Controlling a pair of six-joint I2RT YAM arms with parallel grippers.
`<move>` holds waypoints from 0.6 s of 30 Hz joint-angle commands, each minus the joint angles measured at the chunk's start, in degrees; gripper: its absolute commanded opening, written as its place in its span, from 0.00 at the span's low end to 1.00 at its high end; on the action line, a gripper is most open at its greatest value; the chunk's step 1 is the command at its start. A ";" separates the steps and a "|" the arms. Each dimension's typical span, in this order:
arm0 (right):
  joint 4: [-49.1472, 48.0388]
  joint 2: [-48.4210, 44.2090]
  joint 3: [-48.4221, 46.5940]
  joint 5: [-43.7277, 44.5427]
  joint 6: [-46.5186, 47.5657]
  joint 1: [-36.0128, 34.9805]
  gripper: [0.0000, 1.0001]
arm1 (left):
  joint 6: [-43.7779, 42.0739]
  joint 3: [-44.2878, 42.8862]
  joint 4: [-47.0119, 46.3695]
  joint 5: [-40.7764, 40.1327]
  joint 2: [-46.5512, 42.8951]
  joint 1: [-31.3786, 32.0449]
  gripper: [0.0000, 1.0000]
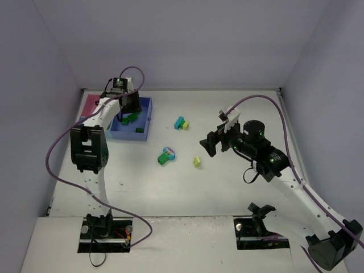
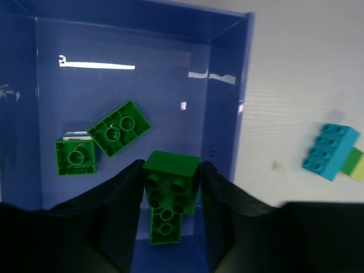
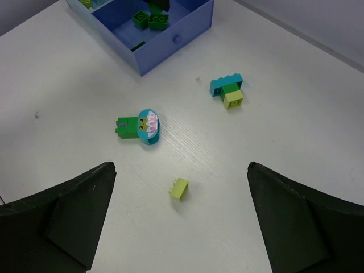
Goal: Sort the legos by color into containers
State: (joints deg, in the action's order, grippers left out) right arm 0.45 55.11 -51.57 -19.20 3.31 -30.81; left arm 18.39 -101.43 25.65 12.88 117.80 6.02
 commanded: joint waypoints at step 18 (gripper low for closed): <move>2.54 3.33 -0.99 20.96 -7.88 4.96 1.00 | -7.67 26.45 -8.68 4.60 -28.32 21.20 0.66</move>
State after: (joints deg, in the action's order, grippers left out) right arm 4.38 56.77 -51.31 -4.89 -0.64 -28.27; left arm 12.27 -77.19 21.12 13.82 93.12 21.34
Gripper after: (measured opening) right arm 0.999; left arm 0.651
